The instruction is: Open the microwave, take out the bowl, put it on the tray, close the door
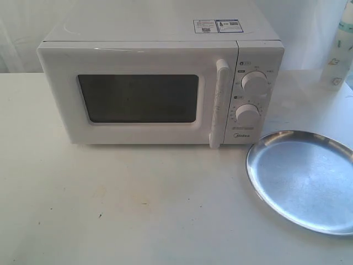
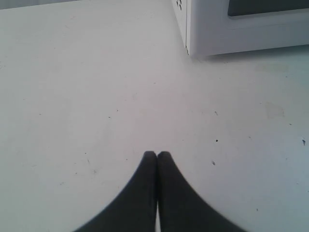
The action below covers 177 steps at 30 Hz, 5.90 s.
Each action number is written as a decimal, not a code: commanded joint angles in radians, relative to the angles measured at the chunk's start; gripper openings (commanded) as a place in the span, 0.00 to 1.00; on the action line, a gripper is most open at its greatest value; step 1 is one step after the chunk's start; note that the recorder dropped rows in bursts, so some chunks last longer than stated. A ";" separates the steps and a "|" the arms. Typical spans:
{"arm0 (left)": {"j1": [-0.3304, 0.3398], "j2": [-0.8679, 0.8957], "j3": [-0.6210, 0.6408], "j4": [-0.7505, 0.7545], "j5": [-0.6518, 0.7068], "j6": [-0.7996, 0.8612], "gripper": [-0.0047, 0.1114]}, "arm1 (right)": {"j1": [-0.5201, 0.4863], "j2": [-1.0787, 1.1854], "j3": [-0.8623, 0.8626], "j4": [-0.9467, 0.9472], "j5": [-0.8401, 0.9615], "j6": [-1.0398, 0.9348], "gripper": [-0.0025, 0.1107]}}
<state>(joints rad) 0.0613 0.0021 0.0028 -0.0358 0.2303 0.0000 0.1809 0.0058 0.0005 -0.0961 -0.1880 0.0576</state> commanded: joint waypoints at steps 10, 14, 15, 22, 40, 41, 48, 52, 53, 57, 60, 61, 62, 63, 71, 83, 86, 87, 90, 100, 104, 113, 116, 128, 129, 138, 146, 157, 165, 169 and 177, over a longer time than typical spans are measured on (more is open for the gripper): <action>-0.005 -0.002 -0.003 -0.009 0.003 0.000 0.04 | -0.003 -0.006 -0.001 0.010 -0.307 0.352 0.02; -0.005 -0.002 -0.003 -0.009 0.003 0.000 0.04 | -0.003 -0.006 -0.001 0.010 -0.320 0.352 0.02; -0.005 -0.002 -0.003 -0.009 0.003 0.000 0.04 | -0.003 -0.006 -0.001 0.010 -0.348 0.352 0.02; -0.005 -0.002 -0.003 -0.009 0.003 0.000 0.04 | -0.003 0.248 -0.086 0.008 -0.507 0.305 0.02; -0.005 -0.002 -0.003 -0.009 0.003 0.000 0.04 | -0.003 1.443 -0.385 -0.635 -1.004 0.339 0.23; -0.005 -0.002 -0.003 -0.009 0.003 0.000 0.04 | -0.003 1.490 -0.400 -0.636 -1.005 0.339 0.28; -0.005 -0.002 -0.003 -0.009 0.003 0.000 0.04 | 0.006 1.702 -0.483 -0.793 -1.033 0.246 0.67; -0.005 -0.002 -0.003 -0.009 0.003 0.000 0.04 | 0.060 1.744 -0.540 -0.793 -1.033 0.142 0.67; -0.005 -0.002 -0.003 -0.009 0.003 0.000 0.04 | 0.069 1.749 -0.549 -0.793 -1.033 0.132 0.67; -0.005 -0.002 -0.003 -0.009 0.003 0.000 0.04 | 0.098 1.749 -0.580 -0.759 -1.033 0.122 0.67; -0.005 -0.002 -0.003 -0.009 0.003 0.000 0.04 | 0.102 1.749 -0.597 -0.720 -1.033 0.122 0.67; -0.005 -0.002 -0.003 -0.009 0.003 0.000 0.04 | 0.102 1.749 -0.602 -0.708 -1.033 0.126 0.67; -0.005 -0.002 -0.003 -0.009 0.003 0.000 0.04 | 0.102 1.749 -0.610 -0.708 -1.033 0.128 0.66; -0.005 -0.002 -0.003 -0.009 0.003 0.000 0.04 | 0.102 1.749 -0.616 -0.708 -1.033 0.128 0.65; -0.005 -0.002 -0.003 -0.009 0.003 0.000 0.04 | 0.139 1.749 -0.686 -0.694 -1.033 0.237 0.54; -0.005 -0.002 -0.003 -0.009 0.003 0.000 0.04 | 0.209 1.751 -0.757 -0.659 -0.822 0.239 0.54; -0.005 -0.002 -0.003 -0.009 0.003 0.000 0.04 | 0.209 1.751 -0.757 -0.659 -0.868 0.239 0.53; -0.005 -0.002 -0.003 -0.009 0.003 0.000 0.04 | 0.209 1.751 -0.757 -0.659 -0.891 0.239 0.51; -0.005 -0.002 -0.003 -0.009 0.003 0.000 0.04 | 0.216 1.751 -0.757 -0.656 -0.940 0.235 0.41; -0.005 -0.002 -0.003 -0.009 0.003 0.000 0.04 | 0.245 1.751 -0.761 -0.700 -0.939 0.231 0.02; -0.005 -0.002 -0.003 -0.009 0.003 0.000 0.04 | 0.245 1.751 -0.761 -0.747 -0.944 0.231 0.02; -0.005 -0.002 -0.003 -0.009 0.003 0.000 0.04 | 0.248 1.743 -0.761 -0.990 -1.033 0.234 0.02; -0.005 -0.002 -0.003 -0.009 0.003 0.000 0.04 | 0.248 1.727 -0.747 -1.005 -1.033 0.236 0.02; -0.005 -0.002 -0.003 -0.009 0.003 0.000 0.04 | 0.248 1.671 -0.725 -1.100 -1.033 0.234 0.02; -0.005 -0.002 -0.003 -0.009 0.003 0.000 0.04 | 0.248 1.668 -0.725 -1.109 -1.033 0.234 0.02; -0.005 -0.002 -0.003 -0.009 0.003 0.000 0.04 | 0.248 1.633 -0.720 -1.113 -1.033 0.271 0.02; -0.005 -0.002 -0.003 -0.009 0.003 0.000 0.04 | 0.246 1.631 -0.720 -1.133 -0.935 0.416 0.26; -0.005 -0.002 -0.003 -0.009 0.003 0.000 0.04 | 0.246 1.505 -0.697 -1.648 -0.553 1.059 0.37; -0.005 -0.002 -0.003 -0.009 0.003 0.000 0.04 | 0.246 1.421 -0.685 -1.648 -1.024 0.941 0.29; -0.005 -0.002 -0.003 -0.009 0.003 0.000 0.04 | 0.249 1.326 -0.687 -1.648 -1.033 0.844 0.21; -0.005 -0.002 -0.003 -0.009 0.003 0.000 0.04 | 0.249 1.220 -0.687 -1.627 -0.969 0.842 0.09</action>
<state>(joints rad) 0.0613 0.0021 0.0028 -0.0358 0.2303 0.0000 0.4299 1.2452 -0.6855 -1.7468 -1.2037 0.9125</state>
